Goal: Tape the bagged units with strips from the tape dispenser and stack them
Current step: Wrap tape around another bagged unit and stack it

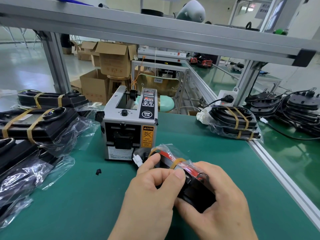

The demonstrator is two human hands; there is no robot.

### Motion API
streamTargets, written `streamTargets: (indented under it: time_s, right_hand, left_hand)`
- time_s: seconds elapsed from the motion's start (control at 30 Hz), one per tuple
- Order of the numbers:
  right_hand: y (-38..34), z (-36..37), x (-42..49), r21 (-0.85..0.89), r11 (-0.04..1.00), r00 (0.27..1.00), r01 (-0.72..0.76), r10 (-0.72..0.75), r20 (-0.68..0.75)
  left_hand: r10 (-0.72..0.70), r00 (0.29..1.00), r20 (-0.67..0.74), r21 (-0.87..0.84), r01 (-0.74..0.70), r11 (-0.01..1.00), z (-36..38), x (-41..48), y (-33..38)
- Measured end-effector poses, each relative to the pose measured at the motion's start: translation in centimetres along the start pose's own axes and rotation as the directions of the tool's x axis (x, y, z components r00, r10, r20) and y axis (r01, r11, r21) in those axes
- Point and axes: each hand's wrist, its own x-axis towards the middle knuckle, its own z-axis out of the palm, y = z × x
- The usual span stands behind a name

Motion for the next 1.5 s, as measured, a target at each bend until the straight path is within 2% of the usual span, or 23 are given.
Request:
streamTargets:
  time_s: [0.17, 0.57, 0.73, 0.9, 1.2, 1.37, 1.5]
  right_hand:
    - [-0.03, -0.02, 0.02, -0.006, 1.000, 1.000, -0.004, 0.004, 0.011]
    - [-0.31, 0.01, 0.06, -0.009, 1.000, 1.000, -0.002, 0.002, -0.001]
    - [-0.33, 0.02, 0.03, -0.007, 1.000, 1.000, -0.004, 0.004, 0.000]
    - [-0.40, -0.10, 0.03, -0.002, 1.000, 1.000, -0.001, 0.001, 0.000]
    - [-0.24, -0.06, -0.03, 0.002, 1.000, 1.000, -0.006, 0.006, 0.002]
    - [-0.02, 0.00, -0.18, 0.014, 1.000, 1.000, -0.026, 0.025, 0.015]
    - [-0.08, -0.01, -0.18, 0.005, 1.000, 1.000, -0.025, 0.025, 0.007]
  left_hand:
    - [-0.008, 1.000, -0.001, -0.052, 0.008, 0.999, -0.12, 0.03, -0.03]
    - [0.015, 0.999, -0.038, 0.062, -0.012, 0.998, 0.46, -0.28, 0.05]
    - [0.025, 0.996, -0.088, 0.069, -0.019, 0.997, 0.68, -0.36, 0.04]
    - [0.031, 0.997, -0.076, 0.085, -0.024, 0.996, 0.53, -0.33, 0.16]
    - [0.071, 0.997, -0.020, -0.002, -0.071, 0.997, 0.30, -0.06, -0.56]
    - [0.039, 0.999, -0.010, -0.119, -0.039, 0.992, 0.16, 0.35, -0.76]
    - [0.045, 0.999, 0.001, -0.046, -0.045, 0.998, 0.23, 0.15, -0.68]
